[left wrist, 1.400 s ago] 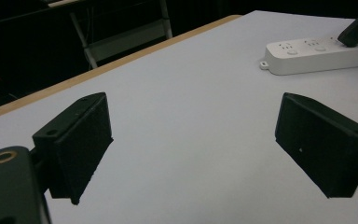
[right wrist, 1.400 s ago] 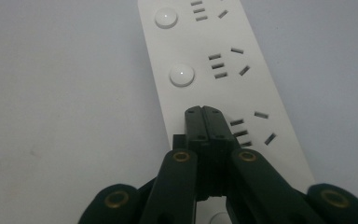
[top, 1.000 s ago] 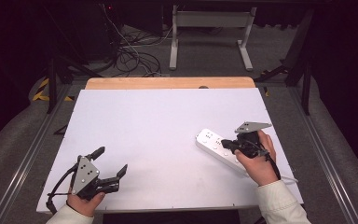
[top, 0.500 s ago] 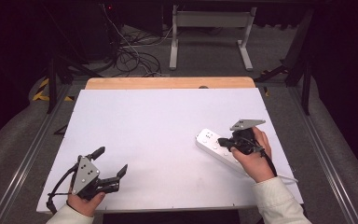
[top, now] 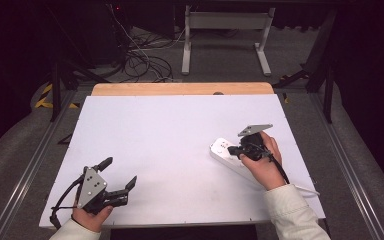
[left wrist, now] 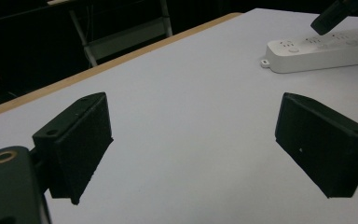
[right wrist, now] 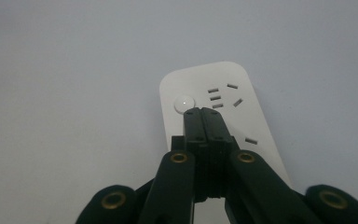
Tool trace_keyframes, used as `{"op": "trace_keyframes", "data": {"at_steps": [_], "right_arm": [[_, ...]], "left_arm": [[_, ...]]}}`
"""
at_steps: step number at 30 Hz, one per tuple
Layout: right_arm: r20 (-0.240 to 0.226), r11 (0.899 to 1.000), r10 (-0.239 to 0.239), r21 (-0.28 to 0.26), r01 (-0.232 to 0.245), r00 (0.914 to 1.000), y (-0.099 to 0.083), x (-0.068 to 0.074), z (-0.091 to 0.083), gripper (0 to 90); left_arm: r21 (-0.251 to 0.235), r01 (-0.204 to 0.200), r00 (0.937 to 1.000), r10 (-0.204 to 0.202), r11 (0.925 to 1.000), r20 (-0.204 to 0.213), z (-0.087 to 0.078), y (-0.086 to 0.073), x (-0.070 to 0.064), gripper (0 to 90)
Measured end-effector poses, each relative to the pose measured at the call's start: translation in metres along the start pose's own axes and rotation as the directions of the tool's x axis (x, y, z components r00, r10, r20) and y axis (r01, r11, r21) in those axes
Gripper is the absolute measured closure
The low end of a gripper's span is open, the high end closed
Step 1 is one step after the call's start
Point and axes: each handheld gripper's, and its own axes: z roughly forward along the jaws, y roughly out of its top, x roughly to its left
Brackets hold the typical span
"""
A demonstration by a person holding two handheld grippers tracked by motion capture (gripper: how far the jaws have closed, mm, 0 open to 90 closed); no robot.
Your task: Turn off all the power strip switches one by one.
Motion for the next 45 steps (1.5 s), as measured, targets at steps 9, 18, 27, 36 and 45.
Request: {"op": "trace_keyframes", "data": {"at_steps": [9,18,27,36,45], "right_arm": [[0.005,1.000,0.001,0.015,-0.001,1.0000,-0.0005,-0.0007,0.0032,90.0],[0.003,0.998,-0.002,0.063,0.002,1.0000,-0.0017,-0.0014,0.0057,90.0],[0.001,0.996,-0.009,0.091,0.009,1.0000,-0.0023,-0.0009,0.0071,90.0],[-0.007,0.994,-0.002,0.105,0.003,1.0000,-0.0026,-0.0006,0.0094,90.0],[-0.001,0.994,-0.006,0.111,0.006,1.0000,-0.0025,0.0010,0.0098,90.0]], "left_arm": [[0.002,0.000,1.0000,0.000,1.0000,0.000,-0.0001,-0.0001,-0.0001,11.4],[0.002,0.000,1.0000,0.000,1.0000,-0.002,0.0000,-0.0001,-0.0002,11.5],[0.003,0.000,1.0000,0.000,1.0000,-0.003,0.0000,-0.0001,-0.0004,11.5],[0.003,-0.001,1.0000,0.002,1.0000,-0.003,-0.0002,0.0000,-0.0006,11.5],[0.002,-0.003,1.0000,0.003,1.0000,-0.001,-0.0003,0.0001,-0.0006,11.5]]}}
